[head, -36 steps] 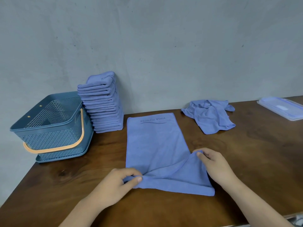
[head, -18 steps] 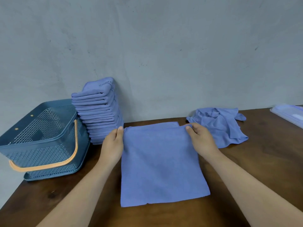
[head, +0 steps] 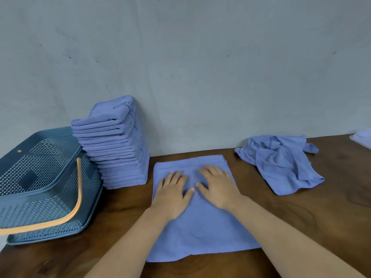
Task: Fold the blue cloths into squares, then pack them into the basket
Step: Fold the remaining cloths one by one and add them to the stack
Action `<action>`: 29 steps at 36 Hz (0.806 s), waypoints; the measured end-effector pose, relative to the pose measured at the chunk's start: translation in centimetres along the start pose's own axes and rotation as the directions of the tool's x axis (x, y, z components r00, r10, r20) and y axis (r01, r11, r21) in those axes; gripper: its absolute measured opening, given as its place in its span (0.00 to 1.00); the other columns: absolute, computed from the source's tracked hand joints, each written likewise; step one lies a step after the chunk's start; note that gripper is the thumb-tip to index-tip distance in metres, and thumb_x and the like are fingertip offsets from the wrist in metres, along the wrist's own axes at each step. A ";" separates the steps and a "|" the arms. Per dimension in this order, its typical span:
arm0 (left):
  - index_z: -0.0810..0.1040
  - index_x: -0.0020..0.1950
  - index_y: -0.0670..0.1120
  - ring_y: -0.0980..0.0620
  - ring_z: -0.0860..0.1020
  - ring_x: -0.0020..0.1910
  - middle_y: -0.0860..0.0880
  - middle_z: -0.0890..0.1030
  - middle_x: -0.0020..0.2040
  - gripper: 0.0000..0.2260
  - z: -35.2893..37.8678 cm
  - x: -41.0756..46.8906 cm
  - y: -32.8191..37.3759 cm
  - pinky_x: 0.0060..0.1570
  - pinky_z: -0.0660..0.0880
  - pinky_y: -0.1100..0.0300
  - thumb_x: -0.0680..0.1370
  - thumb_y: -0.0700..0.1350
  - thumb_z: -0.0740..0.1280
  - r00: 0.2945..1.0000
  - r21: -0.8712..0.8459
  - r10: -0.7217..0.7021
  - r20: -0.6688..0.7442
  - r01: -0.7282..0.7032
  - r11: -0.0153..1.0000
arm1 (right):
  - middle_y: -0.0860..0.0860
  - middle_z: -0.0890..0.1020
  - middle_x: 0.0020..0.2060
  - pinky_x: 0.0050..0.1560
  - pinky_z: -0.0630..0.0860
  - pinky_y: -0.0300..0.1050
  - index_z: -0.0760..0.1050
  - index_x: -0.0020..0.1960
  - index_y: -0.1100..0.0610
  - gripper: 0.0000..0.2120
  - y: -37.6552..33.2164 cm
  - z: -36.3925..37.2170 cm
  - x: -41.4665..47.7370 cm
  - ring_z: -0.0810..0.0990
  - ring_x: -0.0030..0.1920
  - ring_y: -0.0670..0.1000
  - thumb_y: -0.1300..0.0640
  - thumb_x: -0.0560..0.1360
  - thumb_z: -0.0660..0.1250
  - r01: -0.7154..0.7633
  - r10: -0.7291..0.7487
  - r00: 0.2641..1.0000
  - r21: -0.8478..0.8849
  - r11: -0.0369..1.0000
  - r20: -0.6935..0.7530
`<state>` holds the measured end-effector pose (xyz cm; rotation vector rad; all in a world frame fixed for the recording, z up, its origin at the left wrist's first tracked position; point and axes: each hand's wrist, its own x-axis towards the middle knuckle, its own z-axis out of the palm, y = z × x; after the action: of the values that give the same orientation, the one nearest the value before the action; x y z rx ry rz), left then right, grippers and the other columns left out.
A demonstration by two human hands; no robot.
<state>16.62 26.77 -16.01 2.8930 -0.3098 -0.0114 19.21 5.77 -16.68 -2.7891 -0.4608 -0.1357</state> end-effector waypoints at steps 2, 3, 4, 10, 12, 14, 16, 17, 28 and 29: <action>0.48 0.87 0.59 0.52 0.41 0.85 0.55 0.44 0.87 0.32 0.5 -0.6 0.0 0.83 0.41 0.46 0.85 0.69 0.46 0.997 0.023 -0.007 0.071 0.005 1.000 | 0.48 0.51 0.85 0.83 0.49 0.58 0.53 0.85 0.44 0.38 0.0 0.6 -0.9 0.47 0.85 0.52 0.29 0.80 0.41 0.015 -0.008 0.993 -0.064 0.998 0.119; 0.45 0.87 0.60 0.52 0.39 0.85 0.55 0.42 0.87 0.32 0.6 -1.1 0.0 0.83 0.39 0.45 0.84 0.69 0.45 0.996 0.034 -0.013 0.090 0.010 0.999 | 0.47 0.47 0.86 0.83 0.45 0.59 0.48 0.86 0.43 0.36 0.0 0.7 -1.3 0.43 0.85 0.51 0.30 0.82 0.42 0.019 -0.008 0.988 -0.070 0.997 0.155; 0.44 0.86 0.60 0.52 0.38 0.85 0.55 0.40 0.87 0.33 0.8 -1.5 0.0 0.83 0.38 0.45 0.84 0.70 0.45 0.995 0.041 -0.014 0.101 0.010 0.999 | 0.46 0.43 0.86 0.83 0.42 0.59 0.45 0.86 0.41 0.34 0.0 0.6 -1.8 0.40 0.85 0.51 0.31 0.83 0.43 0.021 -0.008 0.985 -0.072 0.997 0.175; 0.41 0.86 0.62 0.54 0.35 0.84 0.57 0.37 0.86 0.33 1.4 -6.0 0.6 0.83 0.36 0.46 0.83 0.71 0.44 0.996 0.059 0.020 0.088 -0.025 0.998 | 0.44 0.37 0.85 0.83 0.37 0.58 0.39 0.85 0.39 0.34 -1.1 -0.4 -6.5 0.34 0.84 0.48 0.29 0.83 0.40 0.023 -0.004 0.976 -0.085 0.996 0.220; 0.40 0.85 0.62 0.55 0.34 0.84 0.58 0.37 0.86 0.34 1.4 -7.7 1.2 0.82 0.35 0.47 0.81 0.73 0.41 0.997 0.065 0.029 0.077 -0.034 0.997 | 0.45 0.37 0.85 0.83 0.37 0.58 0.39 0.85 0.39 0.36 -1.6 -0.6 -8.4 0.34 0.84 0.48 0.27 0.80 0.36 0.012 0.005 0.979 -0.081 0.997 0.204; 0.39 0.85 0.63 0.55 0.33 0.84 0.58 0.36 0.85 0.37 1.3 -9.5 2.0 0.82 0.35 0.48 0.78 0.74 0.36 0.997 0.060 0.035 0.070 -0.040 0.997 | 0.44 0.37 0.85 0.83 0.37 0.58 0.39 0.85 0.39 0.38 -2.1 -0.8 -10.4 0.33 0.84 0.47 0.26 0.78 0.33 0.002 0.014 0.981 -0.080 0.997 0.194; 0.38 0.85 0.63 0.55 0.32 0.83 0.58 0.34 0.85 0.38 1.3 -11.6 2.7 0.82 0.34 0.48 0.76 0.74 0.34 0.997 0.041 0.042 0.069 -0.045 0.998 | 0.44 0.35 0.84 0.83 0.37 0.58 0.38 0.85 0.38 0.37 -2.6 -0.9 -12.3 0.32 0.83 0.47 0.27 0.79 0.34 -0.004 0.018 0.981 -0.073 0.997 0.192; 0.37 0.85 0.63 0.55 0.31 0.83 0.59 0.33 0.85 0.38 1.3 -12.6 3.1 0.82 0.34 0.48 0.75 0.74 0.33 0.997 0.035 0.041 0.069 -0.043 0.998 | 0.44 0.35 0.84 0.83 0.37 0.57 0.38 0.85 0.38 0.35 -2.8 -0.9 -13.1 0.32 0.83 0.47 0.28 0.81 0.36 -0.005 0.019 0.981 -0.071 0.997 0.193; 0.70 0.76 0.60 0.58 0.68 0.74 0.64 0.71 0.74 0.20 -0.3 -11.5 0.1 0.71 0.65 0.56 0.84 0.59 0.58 0.992 -0.093 -0.004 -0.128 -0.008 0.996 | 0.38 0.79 0.65 0.63 0.71 0.48 0.77 0.69 0.42 0.18 0.7 -4.3 -11.5 0.77 0.64 0.47 0.49 0.80 0.63 -0.057 0.059 0.998 0.053 0.997 -0.033; 0.72 0.75 0.60 0.57 0.69 0.72 0.64 0.73 0.73 0.18 -0.8 -10.6 -1.0 0.70 0.66 0.56 0.85 0.56 0.60 0.991 -0.100 -0.015 -0.136 0.001 0.995 | 0.38 0.80 0.61 0.60 0.72 0.49 0.79 0.66 0.42 0.17 1.6 -4.8 -10.7 0.77 0.60 0.48 0.54 0.79 0.64 -0.081 0.083 0.996 0.036 0.996 -0.041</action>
<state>6.50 30.10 -15.65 2.7784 -0.2646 0.1645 9.44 -0.36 -14.11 -2.7608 -0.3342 -0.1671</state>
